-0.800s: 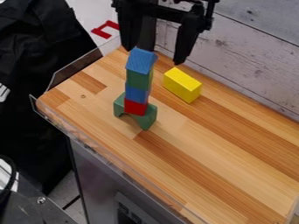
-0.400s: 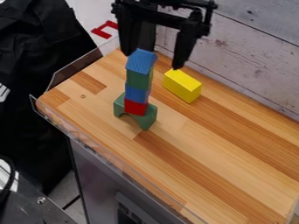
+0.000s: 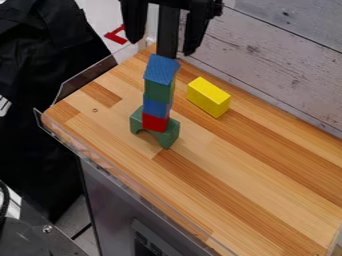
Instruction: REMOVE BLUE FROM TOP
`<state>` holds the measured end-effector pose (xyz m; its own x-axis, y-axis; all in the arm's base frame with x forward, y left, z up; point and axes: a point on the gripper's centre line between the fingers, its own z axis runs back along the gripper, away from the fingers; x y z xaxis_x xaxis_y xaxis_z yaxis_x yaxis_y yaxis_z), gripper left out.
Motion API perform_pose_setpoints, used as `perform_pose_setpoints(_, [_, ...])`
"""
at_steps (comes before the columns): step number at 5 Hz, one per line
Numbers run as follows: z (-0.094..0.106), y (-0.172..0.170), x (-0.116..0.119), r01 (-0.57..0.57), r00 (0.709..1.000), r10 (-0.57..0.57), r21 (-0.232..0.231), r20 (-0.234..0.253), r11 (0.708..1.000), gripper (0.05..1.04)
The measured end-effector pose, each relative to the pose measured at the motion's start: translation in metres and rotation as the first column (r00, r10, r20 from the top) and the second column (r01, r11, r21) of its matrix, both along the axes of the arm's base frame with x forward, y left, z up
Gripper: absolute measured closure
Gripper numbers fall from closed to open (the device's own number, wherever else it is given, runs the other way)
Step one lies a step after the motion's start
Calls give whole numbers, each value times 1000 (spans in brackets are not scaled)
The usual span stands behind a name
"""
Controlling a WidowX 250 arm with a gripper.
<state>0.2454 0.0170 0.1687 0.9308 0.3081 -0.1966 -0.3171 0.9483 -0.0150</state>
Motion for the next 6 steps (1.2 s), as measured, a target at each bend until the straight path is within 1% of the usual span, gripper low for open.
perform_pose_setpoints(1, [-7,5,3,7,999,-7,-15,-37,1000,83])
perform_pose_setpoints(2, [-14,3,5,35,995,-39,-49,-89,998,84])
perform_pose_setpoints(3, [-18,2,3,45,991,-53,-69,-121,997,84])
perform_pose_setpoints(4, [-19,3,3,45,991,-54,-74,-126,996,84])
perform_pose_setpoints(5, [-26,6,2,29,987,-41,-79,-155,996,84])
perform_pose_setpoints(6, [-32,10,1,6,985,-20,-79,-172,997,84])
